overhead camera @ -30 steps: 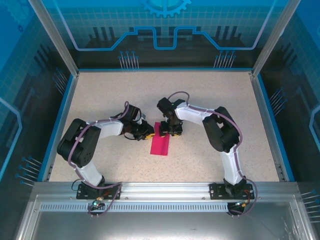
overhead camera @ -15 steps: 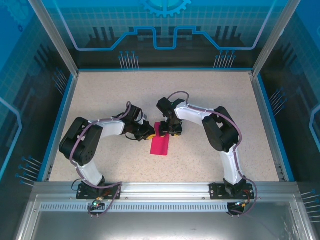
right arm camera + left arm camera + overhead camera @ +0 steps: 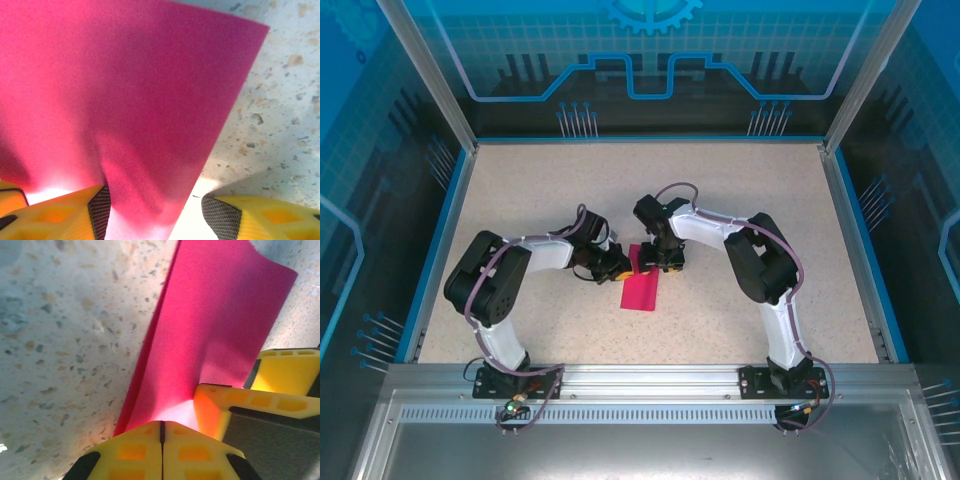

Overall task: Fold a paper plane with a square sheet of paper (pick it up from the middle)
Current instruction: Hold the square sheet of paper at the center of the table.

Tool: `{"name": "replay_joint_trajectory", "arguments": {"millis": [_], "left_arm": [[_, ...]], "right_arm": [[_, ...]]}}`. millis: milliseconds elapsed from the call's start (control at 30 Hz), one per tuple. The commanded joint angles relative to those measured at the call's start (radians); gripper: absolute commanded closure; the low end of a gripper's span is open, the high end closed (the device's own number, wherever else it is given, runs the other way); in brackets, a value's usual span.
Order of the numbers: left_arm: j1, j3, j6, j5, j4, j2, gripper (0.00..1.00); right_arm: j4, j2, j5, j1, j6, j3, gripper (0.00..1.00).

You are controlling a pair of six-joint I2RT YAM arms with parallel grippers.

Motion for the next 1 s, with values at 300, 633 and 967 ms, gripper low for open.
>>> {"name": "replay_joint_trajectory", "arguments": {"millis": [300,633,967], "left_arm": [[-0.009,0.019,0.048,-0.047,-0.101,0.054,0.98],[-0.009,-0.001,0.092,-0.121,-0.19,0.111,1.0],[-0.009,0.012,0.063,-0.124,-0.243,0.148,1.0]], "right_arm": [[0.103,0.25,-0.032,0.024,-0.006,-0.13,0.39],[0.068,-0.078,-0.016,-0.004,0.019,-0.144,0.38],[0.152,-0.367,-0.013,0.0,0.03,-0.191,0.39]]}}
